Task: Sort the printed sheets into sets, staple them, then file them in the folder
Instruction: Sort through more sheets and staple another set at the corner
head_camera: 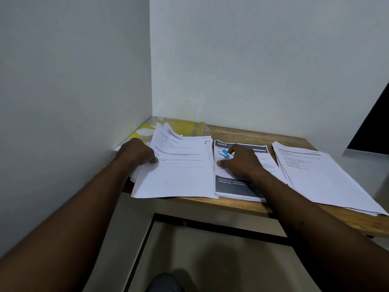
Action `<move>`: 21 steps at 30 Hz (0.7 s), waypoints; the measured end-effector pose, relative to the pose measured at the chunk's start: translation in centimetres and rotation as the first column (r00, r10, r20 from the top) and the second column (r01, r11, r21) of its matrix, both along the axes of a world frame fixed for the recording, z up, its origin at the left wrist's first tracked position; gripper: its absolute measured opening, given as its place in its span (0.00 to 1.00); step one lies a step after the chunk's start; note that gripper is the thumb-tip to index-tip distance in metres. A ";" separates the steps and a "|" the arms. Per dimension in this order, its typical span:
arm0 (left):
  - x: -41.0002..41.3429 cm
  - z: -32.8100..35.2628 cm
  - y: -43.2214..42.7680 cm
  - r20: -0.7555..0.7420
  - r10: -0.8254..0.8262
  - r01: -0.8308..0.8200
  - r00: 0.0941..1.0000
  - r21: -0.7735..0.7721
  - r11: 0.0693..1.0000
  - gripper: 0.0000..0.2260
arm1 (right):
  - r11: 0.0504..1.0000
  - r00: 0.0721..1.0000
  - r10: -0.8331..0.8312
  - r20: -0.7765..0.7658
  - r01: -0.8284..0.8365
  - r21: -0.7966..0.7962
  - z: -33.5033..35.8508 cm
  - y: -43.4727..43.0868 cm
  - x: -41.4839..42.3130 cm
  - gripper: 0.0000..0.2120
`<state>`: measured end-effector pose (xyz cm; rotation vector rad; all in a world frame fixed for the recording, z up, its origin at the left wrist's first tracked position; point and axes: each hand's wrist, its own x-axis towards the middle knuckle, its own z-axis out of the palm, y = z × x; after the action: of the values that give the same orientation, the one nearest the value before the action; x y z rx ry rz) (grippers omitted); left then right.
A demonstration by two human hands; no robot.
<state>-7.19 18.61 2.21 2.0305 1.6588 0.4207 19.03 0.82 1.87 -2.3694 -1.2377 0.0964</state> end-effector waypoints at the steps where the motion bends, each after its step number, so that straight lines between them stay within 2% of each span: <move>1: 0.0 0.1 0.1 -0.004 -0.015 0.015 1.000 -0.010 1.000 0.18 | 1.000 1.000 0.009 -0.005 -0.009 -0.003 0.1 0.0 0.0 0.27; 4: 0.3 0.6 -0.1 0.034 -0.049 0.049 0.998 -0.018 0.999 0.19 | 1.000 0.999 0.027 -0.016 -0.027 -0.008 0.3 0.1 0.1 0.31; 8: 0.6 1.2 -0.6 0.052 -0.078 0.079 0.996 -0.016 0.997 0.21 | 1.000 0.999 0.030 -0.015 -0.030 -0.003 0.4 0.1 -0.1 0.29; 14: -1.1 1.7 -0.4 0.086 -0.153 0.145 0.985 0.090 0.985 0.12 | 0.999 0.999 0.017 0.030 -0.018 0.039 0.6 0.1 -0.1 0.28; 18: -2.8 3.4 0.0 0.191 -0.150 0.120 0.970 0.158 0.980 0.13 | 1.000 0.991 -0.001 0.137 0.004 -0.023 0.8 0.3 -0.3 0.28; 21: -3.4 4.2 0.0 0.334 -0.114 0.065 0.936 0.154 0.986 0.16 | 0.997 0.983 0.018 0.182 -0.004 -0.076 1.0 0.2 -0.3 0.31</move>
<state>-10.63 18.56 6.45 1.9853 1.3523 0.8278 18.77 0.99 2.87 -2.4821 -1.3525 -0.0743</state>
